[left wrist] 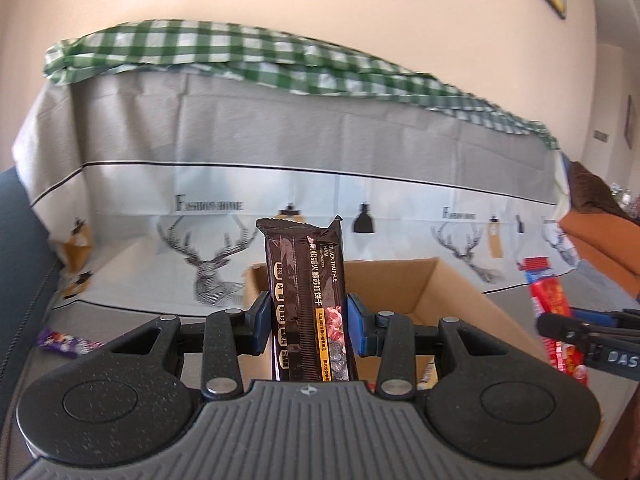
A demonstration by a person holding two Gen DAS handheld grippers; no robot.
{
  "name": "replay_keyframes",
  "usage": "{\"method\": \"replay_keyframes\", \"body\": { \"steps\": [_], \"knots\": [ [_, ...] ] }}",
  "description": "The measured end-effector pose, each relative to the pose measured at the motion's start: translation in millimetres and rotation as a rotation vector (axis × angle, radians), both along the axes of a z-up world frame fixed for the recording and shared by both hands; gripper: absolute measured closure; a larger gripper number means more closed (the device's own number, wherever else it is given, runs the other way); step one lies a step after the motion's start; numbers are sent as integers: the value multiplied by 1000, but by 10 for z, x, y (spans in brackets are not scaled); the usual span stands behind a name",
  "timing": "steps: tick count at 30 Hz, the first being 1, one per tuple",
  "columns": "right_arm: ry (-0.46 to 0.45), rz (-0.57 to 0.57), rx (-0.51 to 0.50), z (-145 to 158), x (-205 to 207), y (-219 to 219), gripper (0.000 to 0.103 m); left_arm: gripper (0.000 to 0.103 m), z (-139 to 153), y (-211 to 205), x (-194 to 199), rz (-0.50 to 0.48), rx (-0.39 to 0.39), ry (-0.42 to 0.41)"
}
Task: Organize snacks
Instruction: 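Open the right tool to drop the strip bag while the left tool releases the chocolate bar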
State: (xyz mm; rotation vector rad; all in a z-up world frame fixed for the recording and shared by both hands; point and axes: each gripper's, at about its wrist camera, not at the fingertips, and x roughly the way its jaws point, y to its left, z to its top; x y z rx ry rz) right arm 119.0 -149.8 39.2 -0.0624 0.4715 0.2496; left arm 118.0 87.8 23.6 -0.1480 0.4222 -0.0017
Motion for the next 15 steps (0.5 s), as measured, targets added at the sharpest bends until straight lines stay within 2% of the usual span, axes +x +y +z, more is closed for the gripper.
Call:
{"method": "replay_keyframes", "body": {
  "steps": [15],
  "knots": [
    [-3,-6,-12,-1,-1,6,56,60,-3,-355,-5,-124,-13,-52]
  ]
}}
